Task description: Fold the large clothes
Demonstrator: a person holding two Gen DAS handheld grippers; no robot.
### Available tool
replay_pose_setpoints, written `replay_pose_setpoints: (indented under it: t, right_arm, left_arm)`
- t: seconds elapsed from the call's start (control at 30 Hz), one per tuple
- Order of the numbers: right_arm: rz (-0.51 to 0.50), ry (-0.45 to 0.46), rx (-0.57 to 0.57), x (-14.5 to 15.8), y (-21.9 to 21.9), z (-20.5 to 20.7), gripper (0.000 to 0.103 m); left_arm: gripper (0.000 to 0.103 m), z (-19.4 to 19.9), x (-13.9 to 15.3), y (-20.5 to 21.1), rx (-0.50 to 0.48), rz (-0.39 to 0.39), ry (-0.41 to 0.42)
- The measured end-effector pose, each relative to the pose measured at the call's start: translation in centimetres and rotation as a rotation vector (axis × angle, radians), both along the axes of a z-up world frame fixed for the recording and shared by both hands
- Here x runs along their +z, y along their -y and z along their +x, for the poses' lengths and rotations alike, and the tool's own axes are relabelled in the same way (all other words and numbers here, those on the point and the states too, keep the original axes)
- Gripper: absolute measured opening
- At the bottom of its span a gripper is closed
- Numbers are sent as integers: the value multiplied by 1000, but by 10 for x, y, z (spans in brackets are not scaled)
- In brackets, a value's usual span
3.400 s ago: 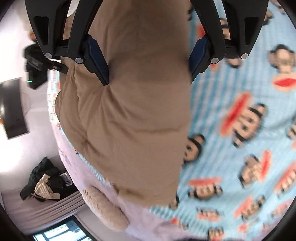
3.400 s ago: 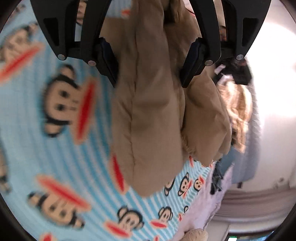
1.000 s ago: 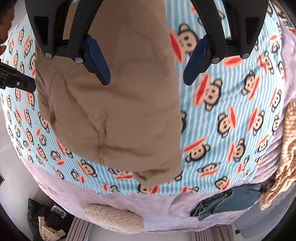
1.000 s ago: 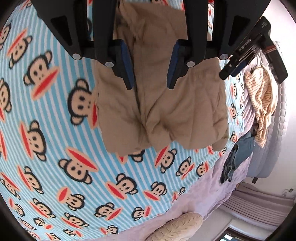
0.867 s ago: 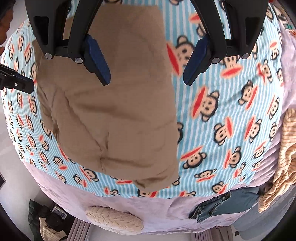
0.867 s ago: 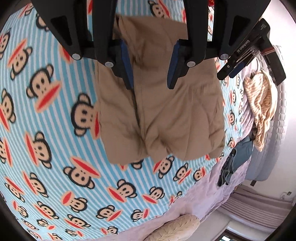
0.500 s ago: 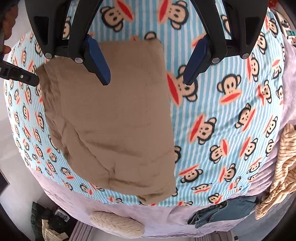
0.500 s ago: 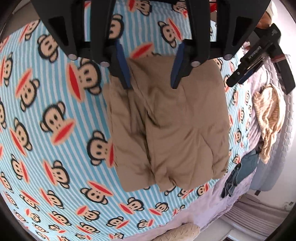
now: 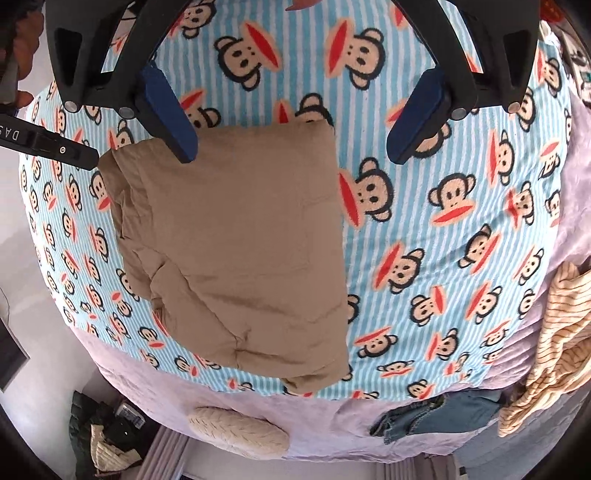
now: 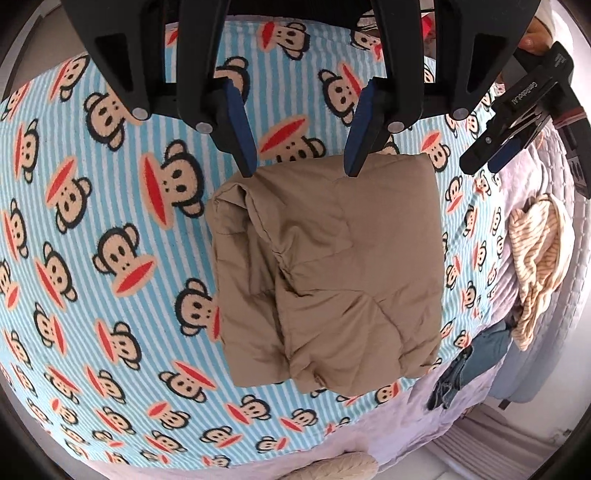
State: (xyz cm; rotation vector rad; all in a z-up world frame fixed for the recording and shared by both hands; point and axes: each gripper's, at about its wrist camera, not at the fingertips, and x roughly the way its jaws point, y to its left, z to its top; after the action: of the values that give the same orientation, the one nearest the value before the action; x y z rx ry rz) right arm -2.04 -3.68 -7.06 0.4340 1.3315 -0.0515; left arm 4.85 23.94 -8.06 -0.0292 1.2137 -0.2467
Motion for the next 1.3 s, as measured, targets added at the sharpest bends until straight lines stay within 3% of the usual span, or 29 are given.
replay_pose_setpoints:
  t: [0.17, 0.47, 0.57, 0.97, 1.3]
  right_arm:
    - [-38, 40, 18, 10, 0, -1, 80]
    - [-153, 126, 52, 43, -2, -10, 87]
    - [-182, 173, 65, 57, -5, -14, 103]
    - [-244, 254, 25, 101, -5, -29, 103]
    - [-294, 285, 34, 115, -7, -34, 103]
  left_arm:
    - [103, -7, 12, -1, 39, 13, 20]
    - [103, -27, 48, 2, 84, 31, 83]
    - [103, -33, 58, 3, 99, 33, 107]
    - [103, -49, 95, -1, 147, 69, 210]
    - [103, -56, 110, 5, 131, 77, 244]
